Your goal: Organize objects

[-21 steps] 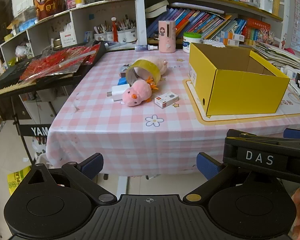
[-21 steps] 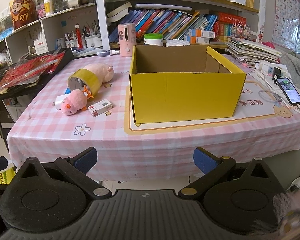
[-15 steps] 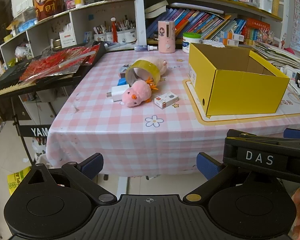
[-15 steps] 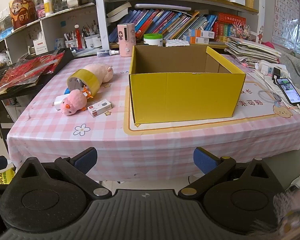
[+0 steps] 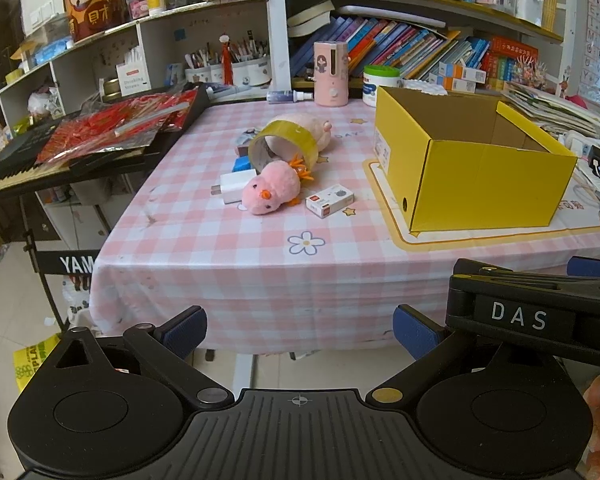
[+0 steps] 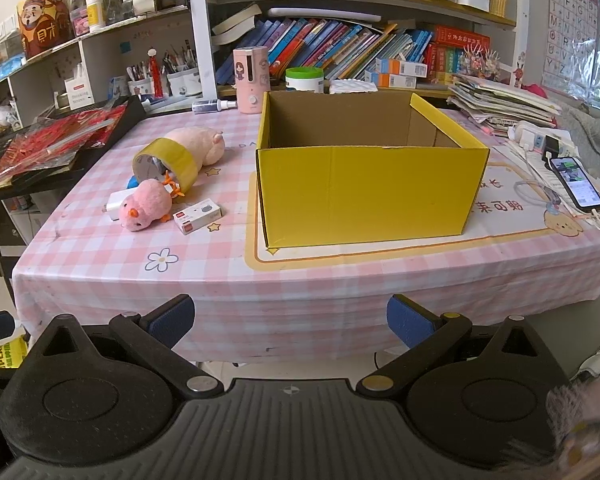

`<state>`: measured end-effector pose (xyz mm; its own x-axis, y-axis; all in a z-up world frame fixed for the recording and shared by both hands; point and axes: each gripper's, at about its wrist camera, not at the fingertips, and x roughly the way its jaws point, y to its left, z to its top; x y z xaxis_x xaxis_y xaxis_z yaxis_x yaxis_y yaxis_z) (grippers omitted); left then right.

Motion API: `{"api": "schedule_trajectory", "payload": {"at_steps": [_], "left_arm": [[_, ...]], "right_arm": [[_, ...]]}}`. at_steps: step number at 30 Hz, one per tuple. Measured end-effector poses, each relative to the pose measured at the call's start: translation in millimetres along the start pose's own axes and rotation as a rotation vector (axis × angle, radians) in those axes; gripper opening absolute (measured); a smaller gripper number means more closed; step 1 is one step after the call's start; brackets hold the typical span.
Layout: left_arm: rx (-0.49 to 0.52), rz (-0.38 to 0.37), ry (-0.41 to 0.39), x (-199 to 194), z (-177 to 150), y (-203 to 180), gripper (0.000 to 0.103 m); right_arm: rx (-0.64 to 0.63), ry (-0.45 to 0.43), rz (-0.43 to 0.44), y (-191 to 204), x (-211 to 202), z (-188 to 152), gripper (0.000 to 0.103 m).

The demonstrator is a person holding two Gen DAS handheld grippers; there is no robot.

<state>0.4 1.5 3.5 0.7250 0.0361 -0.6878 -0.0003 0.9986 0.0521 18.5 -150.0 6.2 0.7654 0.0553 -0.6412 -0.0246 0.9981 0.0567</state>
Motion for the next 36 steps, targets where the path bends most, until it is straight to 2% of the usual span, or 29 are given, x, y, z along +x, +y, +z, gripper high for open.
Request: {"api": "schedule_trajectory", "payload": {"at_steps": [22, 36], "left_arm": [[-0.005, -0.004, 0.004, 1.6, 2.1, -3.3, 0.101], [-0.007, 0.020, -0.021, 1.4, 4.7, 13.2, 0.101]], "right_arm": [[0.001, 0.004, 0.003, -0.2, 0.6, 0.4, 0.103], [-0.021, 0.016, 0.024, 7.9, 4.5, 8.2, 0.103]]}}
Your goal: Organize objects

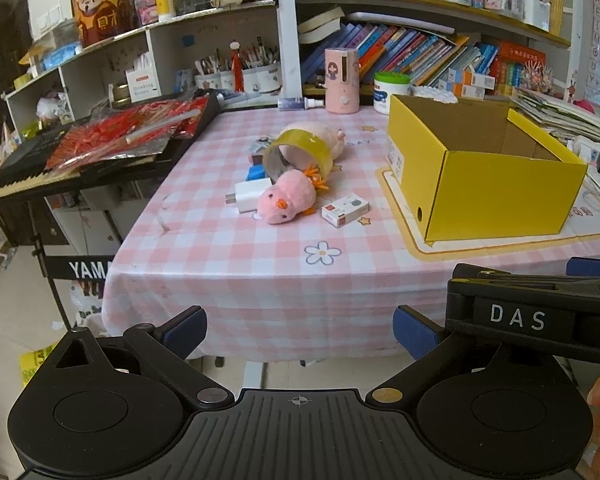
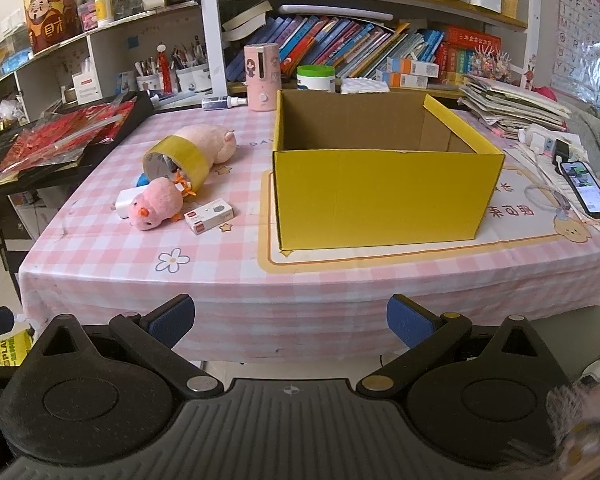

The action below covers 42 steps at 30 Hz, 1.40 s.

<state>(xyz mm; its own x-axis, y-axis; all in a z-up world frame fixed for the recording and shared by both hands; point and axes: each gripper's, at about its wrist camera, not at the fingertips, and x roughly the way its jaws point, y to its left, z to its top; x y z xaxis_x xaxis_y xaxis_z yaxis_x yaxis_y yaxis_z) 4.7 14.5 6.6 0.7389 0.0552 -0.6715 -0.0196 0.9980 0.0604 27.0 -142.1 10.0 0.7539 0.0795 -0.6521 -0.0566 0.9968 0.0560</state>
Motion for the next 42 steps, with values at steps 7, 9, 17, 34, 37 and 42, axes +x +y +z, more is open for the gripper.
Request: {"api": "schedule_trajectory", "payload": {"at_steps": [7, 9, 17, 34, 37, 42], "left_arm": [[-0.024, -0.004, 0.003, 3.3, 1.0, 10.5, 0.101], [-0.029, -0.008, 0.008, 4.7, -0.2, 13.9, 0.101], [-0.058, 0.002, 0.018, 12.3, -2.5, 27.1, 0.100], [-0.113, 0.018, 0.006, 63.0, 31.4, 52.3, 0.100], [-0.121, 0.024, 0.020, 77.8, 38.1, 56.5, 0.100], [-0.129, 0.026, 0.044, 100.9, 49.4, 62.0, 0.100]], "right_arm": [[-0.013, 0.012, 0.021, 9.8, 4.5, 6.1, 0.103], [-0.017, 0.017, 0.027, 12.5, 6.6, 6.3, 0.103], [-0.037, 0.018, 0.088, 25.7, 16.5, 7.4, 0.093], [-0.126, -0.036, 0.116, 58.8, 68.5, 49.3, 0.079], [-0.158, -0.044, 0.126, 66.6, 82.1, 58.0, 0.079], [-0.188, -0.036, 0.125, 76.7, 109.3, 72.2, 0.079]]}}
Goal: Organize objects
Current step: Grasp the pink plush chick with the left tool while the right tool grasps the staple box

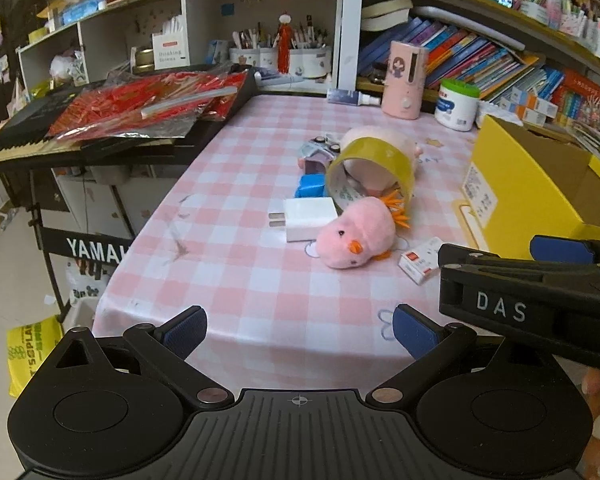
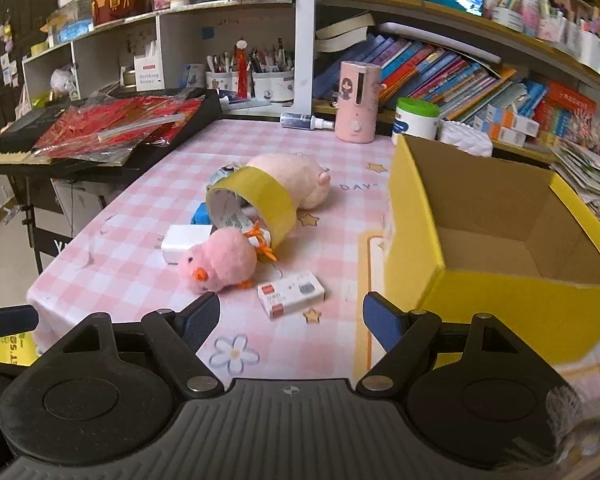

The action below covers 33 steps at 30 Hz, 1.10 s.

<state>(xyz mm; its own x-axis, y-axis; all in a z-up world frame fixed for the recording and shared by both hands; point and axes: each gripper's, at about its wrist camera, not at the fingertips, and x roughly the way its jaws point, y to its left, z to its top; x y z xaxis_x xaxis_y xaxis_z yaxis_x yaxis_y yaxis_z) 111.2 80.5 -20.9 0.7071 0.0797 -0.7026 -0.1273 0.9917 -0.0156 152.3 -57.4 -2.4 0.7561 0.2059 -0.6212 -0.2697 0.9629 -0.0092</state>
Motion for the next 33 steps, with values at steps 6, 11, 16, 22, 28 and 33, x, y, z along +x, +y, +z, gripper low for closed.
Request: {"api": "schedule_trajectory", "payload": {"at_steps": [6, 11, 16, 22, 28, 33], "left_arm": [[0.009, -0.001, 0.025, 22.4, 12.6, 0.4, 0.100], [0.037, 0.001, 0.062, 42.1, 18.5, -1.6, 0.100], [0.079, -0.008, 0.078, 55.7, 23.7, -6.9, 0.100], [0.142, -0.019, 0.085, 69.9, 29.5, -18.5, 0.100], [0.165, -0.027, 0.061, 77.5, 38.7, -26.1, 0.100], [0.167, -0.046, 0.028, 84.9, 49.6, -33.9, 0.099]], "right_arm": [[0.001, 0.049, 0.027, 0.4, 33.8, 14.6, 0.079], [-0.041, 0.129, 0.046, 5.2, 63.7, 19.1, 0.079], [-0.038, 0.213, 0.026, 0.8, 93.4, 23.4, 0.079], [0.010, 0.318, 0.049, -9.7, 122.1, 23.6, 0.077], [-0.021, 0.277, 0.082, -9.1, 114.7, 34.8, 0.058], [-0.037, 0.098, 0.053, -16.8, 86.0, 55.3, 0.058]]}}
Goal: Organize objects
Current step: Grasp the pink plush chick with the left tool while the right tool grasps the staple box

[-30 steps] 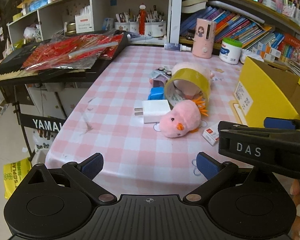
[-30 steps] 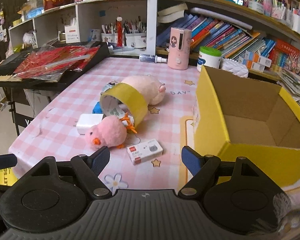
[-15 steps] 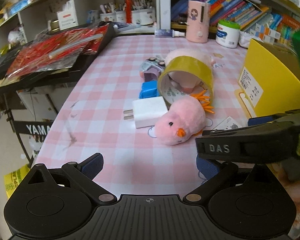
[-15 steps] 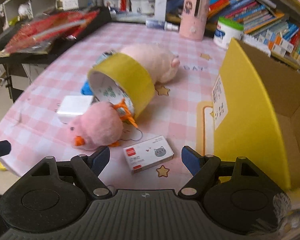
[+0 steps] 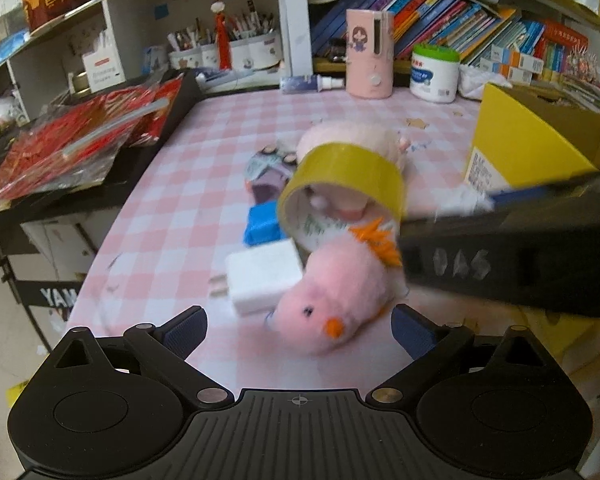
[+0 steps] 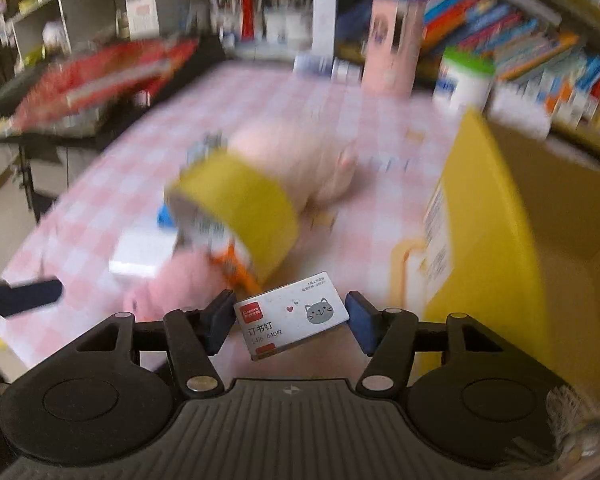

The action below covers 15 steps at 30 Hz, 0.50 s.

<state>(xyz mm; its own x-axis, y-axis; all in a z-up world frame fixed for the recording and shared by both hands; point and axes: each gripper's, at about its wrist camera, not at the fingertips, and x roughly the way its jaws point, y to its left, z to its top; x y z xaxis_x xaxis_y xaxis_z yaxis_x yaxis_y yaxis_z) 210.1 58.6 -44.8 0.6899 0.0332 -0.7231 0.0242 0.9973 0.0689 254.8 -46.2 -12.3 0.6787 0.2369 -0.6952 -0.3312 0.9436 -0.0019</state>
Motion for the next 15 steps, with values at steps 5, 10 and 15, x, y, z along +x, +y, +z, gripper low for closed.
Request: {"api": "schedule_trajectory", "payload": {"at_steps": [5, 10, 15], "left_arm": [[0.022, -0.062, 0.022, 15.6, 12.9, -13.3, 0.071], [0.084, -0.020, 0.041, 32.1, 15.1, -24.2, 0.061], [0.061, -0.032, 0.039, 32.2, 14.2, -21.9, 0.057]], "right_arm": [[-0.023, -0.142, -0.026, -7.3, -22.2, 13.4, 0.058], [0.020, -0.137, -0.037, -24.0, -22.8, 17.7, 0.058], [0.020, -0.156, -0.030, -27.1, -30.2, 13.4, 0.057]]}}
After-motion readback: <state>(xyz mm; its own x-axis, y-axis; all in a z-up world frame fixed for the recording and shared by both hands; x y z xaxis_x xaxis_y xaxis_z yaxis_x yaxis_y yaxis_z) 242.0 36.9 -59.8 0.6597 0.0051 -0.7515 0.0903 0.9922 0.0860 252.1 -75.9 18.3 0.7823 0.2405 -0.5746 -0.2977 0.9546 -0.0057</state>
